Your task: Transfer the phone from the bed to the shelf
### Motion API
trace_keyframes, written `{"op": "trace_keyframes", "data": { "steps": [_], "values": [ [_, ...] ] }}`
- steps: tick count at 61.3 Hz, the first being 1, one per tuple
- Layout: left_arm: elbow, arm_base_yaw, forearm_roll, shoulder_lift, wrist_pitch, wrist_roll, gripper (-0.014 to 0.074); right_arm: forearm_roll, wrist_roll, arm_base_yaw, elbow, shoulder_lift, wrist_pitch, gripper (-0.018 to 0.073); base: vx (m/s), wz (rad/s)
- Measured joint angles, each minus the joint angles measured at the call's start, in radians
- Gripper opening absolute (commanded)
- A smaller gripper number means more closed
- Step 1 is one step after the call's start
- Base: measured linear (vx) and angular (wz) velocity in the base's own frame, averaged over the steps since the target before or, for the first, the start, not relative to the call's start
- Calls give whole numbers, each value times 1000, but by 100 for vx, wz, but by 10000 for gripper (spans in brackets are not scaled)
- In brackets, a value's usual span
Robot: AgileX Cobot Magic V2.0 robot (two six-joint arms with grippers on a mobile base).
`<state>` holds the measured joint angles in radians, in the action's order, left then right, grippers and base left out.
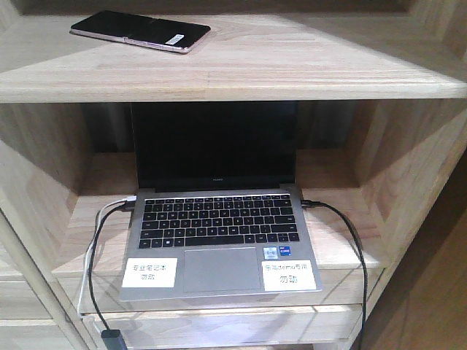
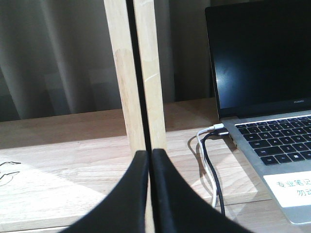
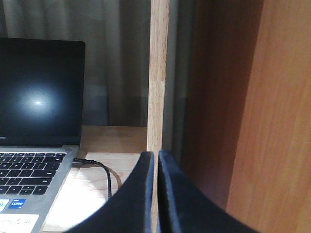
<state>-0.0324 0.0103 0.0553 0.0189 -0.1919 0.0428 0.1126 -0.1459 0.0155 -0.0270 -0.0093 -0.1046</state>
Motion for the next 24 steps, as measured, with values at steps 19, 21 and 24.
{"op": "trace_keyframes", "data": {
  "steps": [19,21,24],
  "values": [
    [0,0,0,0,0,0,1,0,0,0,0,0,0,-3,0,0],
    [0,0,0,0,0,0,1,0,0,0,0,0,0,-3,0,0],
    [0,0,0,0,0,0,1,0,0,0,0,0,0,-3,0,0]
  ]
}}
